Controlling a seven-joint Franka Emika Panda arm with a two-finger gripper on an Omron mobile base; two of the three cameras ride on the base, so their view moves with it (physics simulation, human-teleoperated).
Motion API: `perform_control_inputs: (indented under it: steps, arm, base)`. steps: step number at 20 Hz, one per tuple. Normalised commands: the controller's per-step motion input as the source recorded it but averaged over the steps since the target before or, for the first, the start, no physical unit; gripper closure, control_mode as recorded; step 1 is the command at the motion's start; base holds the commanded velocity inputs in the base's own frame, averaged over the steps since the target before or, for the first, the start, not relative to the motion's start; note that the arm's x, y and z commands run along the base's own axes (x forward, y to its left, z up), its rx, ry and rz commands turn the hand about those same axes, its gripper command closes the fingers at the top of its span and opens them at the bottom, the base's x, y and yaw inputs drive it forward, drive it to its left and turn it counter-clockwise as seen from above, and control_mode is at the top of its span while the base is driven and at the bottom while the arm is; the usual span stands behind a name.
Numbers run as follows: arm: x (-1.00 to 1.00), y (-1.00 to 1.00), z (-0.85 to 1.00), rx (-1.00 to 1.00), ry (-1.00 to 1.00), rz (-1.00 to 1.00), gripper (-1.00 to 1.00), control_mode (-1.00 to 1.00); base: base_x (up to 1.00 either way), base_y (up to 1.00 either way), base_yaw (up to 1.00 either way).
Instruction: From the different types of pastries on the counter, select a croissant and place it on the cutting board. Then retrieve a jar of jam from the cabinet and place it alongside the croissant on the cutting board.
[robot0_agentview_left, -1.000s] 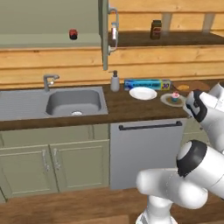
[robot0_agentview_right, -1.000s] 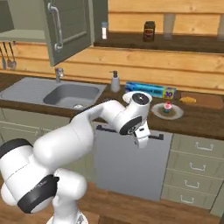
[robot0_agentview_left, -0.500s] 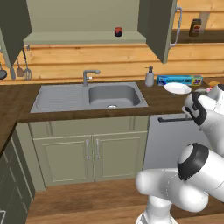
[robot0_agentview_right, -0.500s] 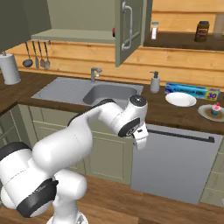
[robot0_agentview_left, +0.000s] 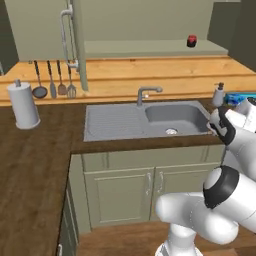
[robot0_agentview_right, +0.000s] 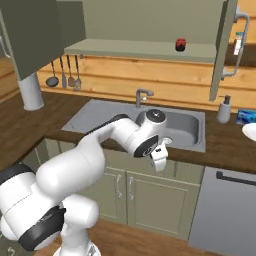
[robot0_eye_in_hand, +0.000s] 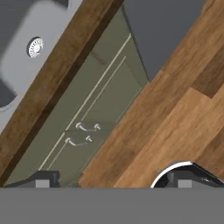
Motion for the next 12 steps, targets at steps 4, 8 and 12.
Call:
perform_control_inputs:
  steps: [4,8,12]
  arm:
    - [0.00,0.00,0.00,0.00,0.00,0.00,-1.00,1.00]
    - [0.00,0.00,0.00,0.00,0.00,0.00,-1.00,1.00]
    - [0.00,0.00,0.00,0.00,0.00,0.00,-1.00,1.00]
  base:
    - [1.00,-0.03,0.00]
    - [0.98,-0.17,0.00]
    - [0.89,-0.14,0.00]
